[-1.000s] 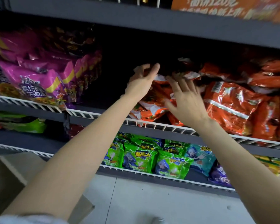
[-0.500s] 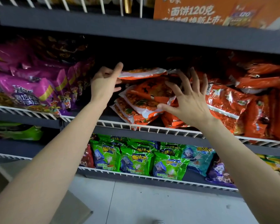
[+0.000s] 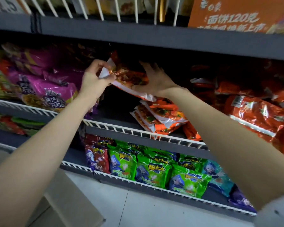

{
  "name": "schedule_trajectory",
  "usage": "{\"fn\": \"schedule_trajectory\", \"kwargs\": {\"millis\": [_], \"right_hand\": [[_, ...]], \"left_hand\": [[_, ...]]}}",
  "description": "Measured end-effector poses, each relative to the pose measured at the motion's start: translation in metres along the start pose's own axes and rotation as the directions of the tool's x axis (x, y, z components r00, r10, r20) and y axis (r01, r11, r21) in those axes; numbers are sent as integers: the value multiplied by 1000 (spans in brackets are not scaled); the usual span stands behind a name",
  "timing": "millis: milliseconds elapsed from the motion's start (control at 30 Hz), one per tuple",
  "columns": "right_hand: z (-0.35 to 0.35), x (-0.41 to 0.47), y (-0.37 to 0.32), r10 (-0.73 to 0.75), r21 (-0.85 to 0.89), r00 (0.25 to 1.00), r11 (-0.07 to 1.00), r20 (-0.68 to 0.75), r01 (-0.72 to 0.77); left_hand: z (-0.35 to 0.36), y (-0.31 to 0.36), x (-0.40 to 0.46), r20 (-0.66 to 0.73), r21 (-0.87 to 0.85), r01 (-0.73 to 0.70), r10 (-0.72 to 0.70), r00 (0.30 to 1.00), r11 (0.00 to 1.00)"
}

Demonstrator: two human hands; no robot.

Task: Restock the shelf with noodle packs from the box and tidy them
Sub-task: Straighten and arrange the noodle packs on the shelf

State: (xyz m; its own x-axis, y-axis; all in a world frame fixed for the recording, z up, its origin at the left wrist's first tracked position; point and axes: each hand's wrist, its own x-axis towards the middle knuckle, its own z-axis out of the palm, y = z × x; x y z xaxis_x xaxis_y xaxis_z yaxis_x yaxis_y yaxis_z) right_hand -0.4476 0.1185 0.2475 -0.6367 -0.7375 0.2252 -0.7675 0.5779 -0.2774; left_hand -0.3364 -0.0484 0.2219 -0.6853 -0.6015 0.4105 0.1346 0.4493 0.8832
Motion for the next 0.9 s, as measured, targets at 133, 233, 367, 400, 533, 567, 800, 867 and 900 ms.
{"fn": "schedule_trajectory", "kwargs": {"millis": [133,233,367,400,533,567,800,867,900], "right_hand": [[9,30,5,34,104,994,994,102,-44],[24,36,7,64,210,998,975,15,-66],[36,40,15,59,274,994,958,97,-84],[38,41,16,61,279,989,955,132,-96],[31,54,17,99,246,993,963,68,-113],[26,60,18,115,180,993,977,14,-116],[12,90,17,116,-313,951,927,-288,-208],[16,97,17,50,-377,957,912,-286,-160],[18,100,18,27,-401,962,906,-271,-138]], "left_hand": [[-7,-1,19,65,10,-125,124,990,992],[-8,-18,21,128,63,-155,146,981,986],[-7,-36,18,96,59,-184,178,979,981],[-7,-37,18,54,43,-196,194,980,980],[-3,-43,19,-115,227,-316,348,930,921],[0,-45,18,-142,339,-355,420,896,871],[23,-60,13,247,747,-514,541,804,422],[28,-67,16,348,879,-419,295,890,228],[29,-72,19,347,923,-371,198,917,101]]}}
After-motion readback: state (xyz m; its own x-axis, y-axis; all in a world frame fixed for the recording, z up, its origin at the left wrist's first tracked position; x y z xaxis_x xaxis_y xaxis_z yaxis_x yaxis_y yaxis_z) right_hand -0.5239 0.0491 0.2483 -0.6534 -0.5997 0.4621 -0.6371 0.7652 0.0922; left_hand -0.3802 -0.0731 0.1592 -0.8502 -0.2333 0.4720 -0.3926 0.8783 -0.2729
